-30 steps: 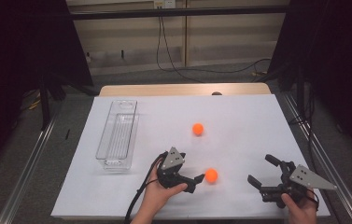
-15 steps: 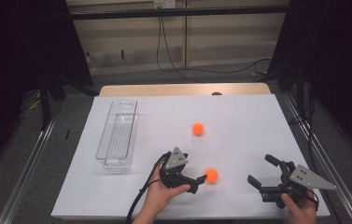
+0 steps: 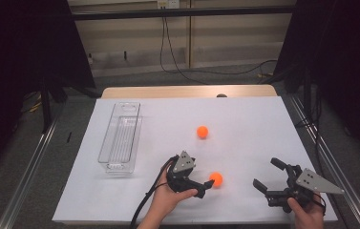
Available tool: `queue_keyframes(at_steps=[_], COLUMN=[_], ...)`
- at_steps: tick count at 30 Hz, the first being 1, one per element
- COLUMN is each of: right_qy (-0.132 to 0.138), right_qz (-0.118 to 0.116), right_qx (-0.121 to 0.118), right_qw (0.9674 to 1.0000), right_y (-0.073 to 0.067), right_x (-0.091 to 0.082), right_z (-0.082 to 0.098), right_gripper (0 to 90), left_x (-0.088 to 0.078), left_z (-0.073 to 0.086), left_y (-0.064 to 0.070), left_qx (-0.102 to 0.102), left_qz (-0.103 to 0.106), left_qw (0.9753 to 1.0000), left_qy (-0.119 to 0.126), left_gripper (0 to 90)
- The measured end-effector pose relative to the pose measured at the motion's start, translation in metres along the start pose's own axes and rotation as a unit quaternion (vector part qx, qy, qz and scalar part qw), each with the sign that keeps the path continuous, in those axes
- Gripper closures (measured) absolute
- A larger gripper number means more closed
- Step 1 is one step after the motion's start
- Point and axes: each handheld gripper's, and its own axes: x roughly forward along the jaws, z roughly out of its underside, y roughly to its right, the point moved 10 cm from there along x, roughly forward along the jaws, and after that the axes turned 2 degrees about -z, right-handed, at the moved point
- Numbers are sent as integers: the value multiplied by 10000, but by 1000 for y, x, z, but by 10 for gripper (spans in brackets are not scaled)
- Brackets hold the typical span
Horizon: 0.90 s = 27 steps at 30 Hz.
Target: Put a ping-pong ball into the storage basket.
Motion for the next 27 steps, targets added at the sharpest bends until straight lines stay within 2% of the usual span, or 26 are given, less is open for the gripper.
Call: queue_keyframes(at_steps=[12,27], right_qy=[-6,-8], right_qz=[2,1], right_qx=[-5,0], right_qw=[10000,10000], right_y=[0,0], right_x=[0,0], right_z=[0,0], right_gripper=[13,13], left_x=[4,10], left_z=[1,2], left_y=[3,9], left_qx=[4,111], left_qz=[57,129], left_qw=[9999,9996], left_qy=[-104,-236], left_gripper=[23,32])
